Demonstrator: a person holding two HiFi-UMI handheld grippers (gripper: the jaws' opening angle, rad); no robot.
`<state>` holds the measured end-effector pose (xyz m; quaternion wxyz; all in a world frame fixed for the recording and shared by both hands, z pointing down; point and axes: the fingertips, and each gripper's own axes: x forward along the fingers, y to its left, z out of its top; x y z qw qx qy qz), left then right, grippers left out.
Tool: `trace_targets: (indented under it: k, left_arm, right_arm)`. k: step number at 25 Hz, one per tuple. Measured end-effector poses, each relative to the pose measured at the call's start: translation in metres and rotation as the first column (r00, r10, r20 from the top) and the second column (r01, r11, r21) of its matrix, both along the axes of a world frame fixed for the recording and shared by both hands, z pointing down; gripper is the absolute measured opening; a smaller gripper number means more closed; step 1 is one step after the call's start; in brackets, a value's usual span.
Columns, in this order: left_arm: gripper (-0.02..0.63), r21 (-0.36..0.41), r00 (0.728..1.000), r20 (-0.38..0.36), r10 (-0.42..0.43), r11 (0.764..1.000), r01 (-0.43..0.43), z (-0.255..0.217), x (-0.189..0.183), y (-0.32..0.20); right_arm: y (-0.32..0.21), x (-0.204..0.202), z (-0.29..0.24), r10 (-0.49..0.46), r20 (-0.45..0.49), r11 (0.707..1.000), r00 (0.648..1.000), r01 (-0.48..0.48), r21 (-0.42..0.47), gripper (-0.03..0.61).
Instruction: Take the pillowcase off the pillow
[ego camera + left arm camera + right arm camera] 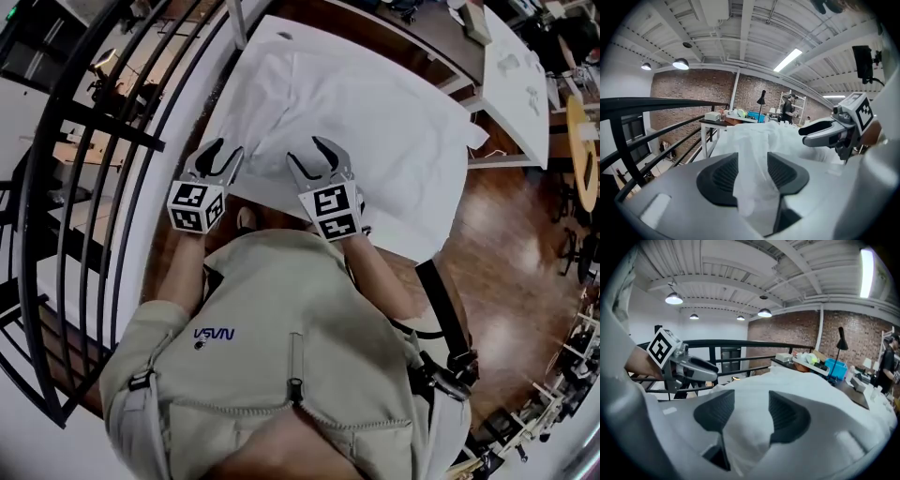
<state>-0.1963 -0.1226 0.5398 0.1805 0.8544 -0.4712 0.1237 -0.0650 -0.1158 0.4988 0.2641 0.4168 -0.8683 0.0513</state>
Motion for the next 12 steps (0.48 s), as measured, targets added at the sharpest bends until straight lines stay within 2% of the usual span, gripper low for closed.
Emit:
trace_targets:
  k: [3, 5, 7, 8, 9, 12]
  left_arm:
    - [0.206, -0.056, 0.99, -0.008, 0.141, 0.988, -0.141, 0.021, 0.006, -0.003]
    - [0.238, -0.104, 0.967, -0.016, 0.254, 0.962, -0.254, 0.036, 0.023, 0.0]
    - [0.245, -0.131, 0.943, -0.023, 0.333, 0.934, -0.333, 0.046, 0.037, -0.002]
    - [0.235, -0.136, 0.933, -0.024, 0.358, 0.924, -0.358, 0.049, 0.042, -0.004]
    - [0.197, -0.136, 0.925, -0.021, 0.38, 0.915, -0.38, 0.05, 0.047, -0.006]
    - [0.097, -0.112, 0.909, 0.009, 0.417, 0.904, -0.413, 0.046, 0.055, -0.006]
  right_arm:
    - [-0.004, -0.027, 0.015, 0.027, -0.054, 0.999, 0.998, -0.029, -0.039, 0.229]
    - [-0.005, -0.037, 0.023, 0.047, -0.098, 0.997, 0.994, -0.053, -0.059, 0.229]
    - [-0.007, -0.044, 0.033, 0.061, -0.161, 0.995, 0.985, -0.074, -0.073, 0.229]
    - [-0.007, -0.046, 0.039, 0.071, -0.195, 0.993, 0.978, -0.087, -0.078, 0.224]
    - [-0.008, -0.045, 0.044, 0.082, -0.228, 0.992, 0.97, -0.102, -0.08, 0.207]
    - [-0.009, -0.036, 0.048, 0.111, -0.273, 0.988, 0.956, -0.136, -0.073, 0.106]
